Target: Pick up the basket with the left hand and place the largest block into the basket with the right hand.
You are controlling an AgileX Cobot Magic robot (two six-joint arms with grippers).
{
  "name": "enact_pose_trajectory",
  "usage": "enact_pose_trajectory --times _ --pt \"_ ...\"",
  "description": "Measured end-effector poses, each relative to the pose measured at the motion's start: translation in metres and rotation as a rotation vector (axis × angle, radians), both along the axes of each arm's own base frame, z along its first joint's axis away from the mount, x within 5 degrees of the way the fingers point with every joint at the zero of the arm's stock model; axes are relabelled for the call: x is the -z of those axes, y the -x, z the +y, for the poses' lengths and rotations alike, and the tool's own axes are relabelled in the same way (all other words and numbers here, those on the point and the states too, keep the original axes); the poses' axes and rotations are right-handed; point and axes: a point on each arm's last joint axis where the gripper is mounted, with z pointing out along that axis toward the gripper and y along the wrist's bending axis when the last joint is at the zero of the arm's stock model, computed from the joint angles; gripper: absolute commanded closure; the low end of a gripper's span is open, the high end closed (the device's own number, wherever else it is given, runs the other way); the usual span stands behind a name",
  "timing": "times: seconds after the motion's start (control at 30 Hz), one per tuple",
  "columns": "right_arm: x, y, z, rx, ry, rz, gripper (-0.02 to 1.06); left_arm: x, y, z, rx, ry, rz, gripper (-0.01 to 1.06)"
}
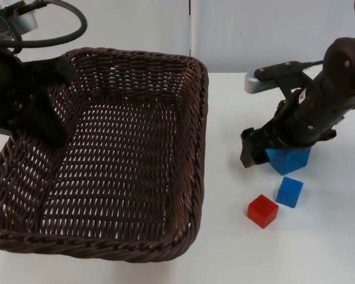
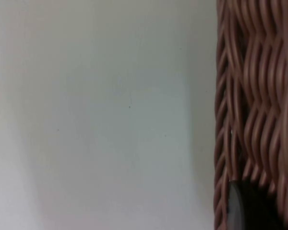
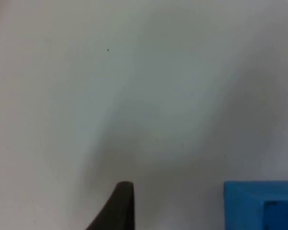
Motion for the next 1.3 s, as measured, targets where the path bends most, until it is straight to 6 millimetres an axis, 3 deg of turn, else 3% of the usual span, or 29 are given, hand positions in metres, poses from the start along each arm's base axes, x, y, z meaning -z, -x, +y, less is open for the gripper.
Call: enact_pose_trajectory --times 0.1,0.13,0.23,0.27,0.4,0.43,0.47,0.57,0.7,0.73,0.83,1.0,1.3 --pt "0.0 0.0 0.0 -0.003 0.004 0.002 0.35 0.0 0.0 0.0 0.0 0.0 0.0 1.05" --pt "0.0 0.0 0.0 -0.006 0.007 0.001 0.35 0.0 0.0 0.0 0.0 0.0 0.0 1.05" --pt "0.0 0.0 -0.001 -0.014 0.014 -0.002 0.62 0.0 0.0 0.0 0.0 0.0 0.0 1.05" --pt "-0.002 0.0 -0.001 -0.017 0.015 -0.005 0.62 0.0 0.0 0.0 0.0 0.0 0.0 1.05" --pt "-0.013 0.0 -0.001 -0.02 0.011 -0.025 0.97 0.0 0.0 0.0 0.0 0.0 0.0 1.05" --pt "-0.019 0.0 -0.001 -0.02 0.009 -0.03 0.97 0.0 0.0 0.0 0.0 0.0 0.0 1.05" --pt "-0.03 0.001 -0.001 -0.02 0.004 -0.04 1.05 0.0 0.0 0.0 0.0 0.0 0.0 1.05" --pt "-0.047 0.003 -0.002 -0.021 -0.003 -0.056 1.05 0.0 0.0 0.0 0.0 0.0 0.0 1.05" --pt "-0.092 0.012 -0.006 -0.024 -0.02 -0.099 1.05 0.0 0.0 0.0 0.0 0.0 0.0 1.05" --pt "-0.092 0.012 -0.006 -0.024 -0.02 -0.099 1.05 0.0 0.0 0.0 0.0 0.0 0.0 1.05" --pt "-0.133 0.024 -0.012 -0.024 -0.037 -0.138 1.05 0.0 0.0 0.0 0.0 0.0 0.0 1.05" --pt "-0.171 0.04 -0.019 -0.026 -0.052 -0.175 1.05 0.0 0.0 0.0 0.0 0.0 0.0 1.05" --pt "-0.207 0.057 -0.027 -0.028 -0.072 -0.238 1.05 0.0 0.0 0.0 0.0 0.0 0.0 1.05"
